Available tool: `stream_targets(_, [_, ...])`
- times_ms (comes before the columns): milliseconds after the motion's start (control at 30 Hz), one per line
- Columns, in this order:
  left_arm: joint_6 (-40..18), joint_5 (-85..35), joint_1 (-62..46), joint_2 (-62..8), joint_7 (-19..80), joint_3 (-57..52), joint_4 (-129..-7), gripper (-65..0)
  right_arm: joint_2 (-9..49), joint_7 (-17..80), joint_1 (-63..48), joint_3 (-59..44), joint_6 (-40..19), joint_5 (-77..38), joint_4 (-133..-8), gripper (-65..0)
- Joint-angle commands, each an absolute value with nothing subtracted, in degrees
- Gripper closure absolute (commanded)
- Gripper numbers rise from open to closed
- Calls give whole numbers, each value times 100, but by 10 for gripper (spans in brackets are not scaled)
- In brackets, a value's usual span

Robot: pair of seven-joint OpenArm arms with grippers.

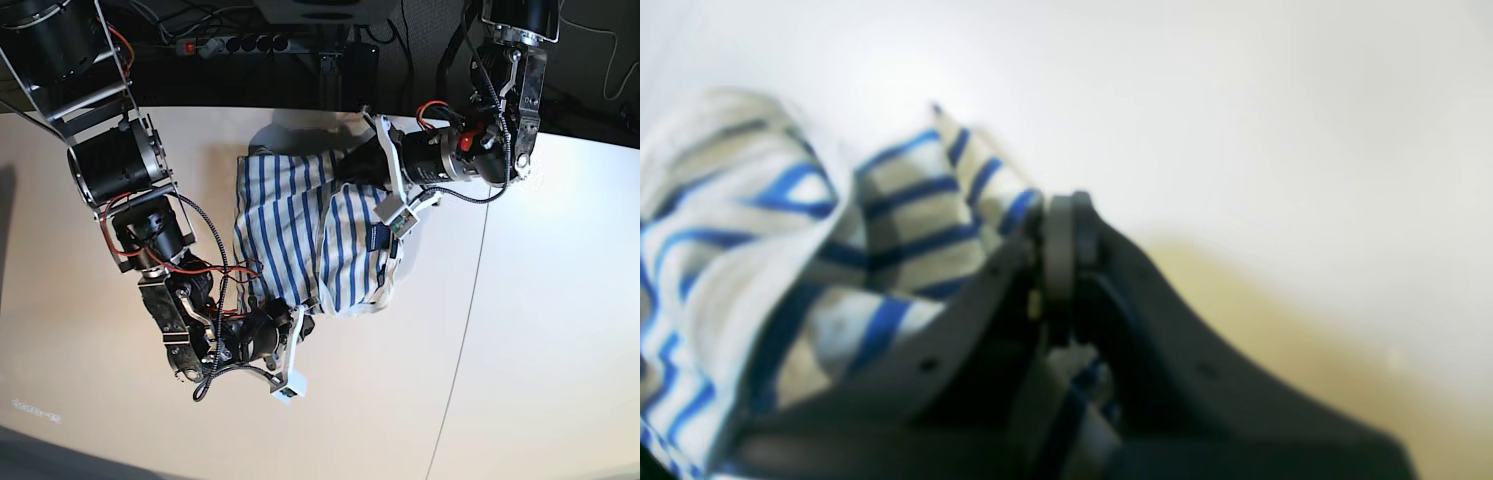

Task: Fold the T-shirt properly
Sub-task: 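Tuck and square the bundle's edges with both grippers, then open both grippers and lift them away from the folded shirt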

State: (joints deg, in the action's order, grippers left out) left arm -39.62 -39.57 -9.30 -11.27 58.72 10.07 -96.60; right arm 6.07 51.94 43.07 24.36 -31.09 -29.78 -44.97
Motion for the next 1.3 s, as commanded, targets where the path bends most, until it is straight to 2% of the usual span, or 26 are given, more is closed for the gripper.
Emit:
stream_targets(0, [-4000, -3900, -808, -1247, 5647, 974, -9633, 0, 604, 5295, 4519, 2429, -3498, -3157, -4584, 0])
stream_targets(300, [-4000, -3575, 5, -1625, 5371, 974, -8820, 0, 1194, 6099, 4200, 2429, -3522, -4565, -4818, 0])
stream_targets(467, [-4000, -3476, 355, -1623, 5369, 974, -8593, 0, 1820, 6278, 3564, 2429, -3520, -5214, -5673, 0])
stream_targets(700, [-4000, -3489, 805, -1621, 5328, 974, -8541, 0, 2554, 6302, 2694, 2429, -3518, -5343, -7039, 0])
stream_targets(900, [-4000, -3492, 958, -1623, 5330, 974, -8543, 0, 2672, 6283, 2259, 2274, -3516, -5299, -7448, 0])
stream_targets(1133, [-4000, -3524, 1245, -1643, 5356, 967, -8545, 0, 2663, 6287, 2211, 1334, -3516, -5367, -7478, 0])
stream_targets(1267, [-4000, -4219, 1380, -1833, 5710, 967, -8545, 0, 2689, 6329, 2244, 799, -3518, -5472, -7651, 0])
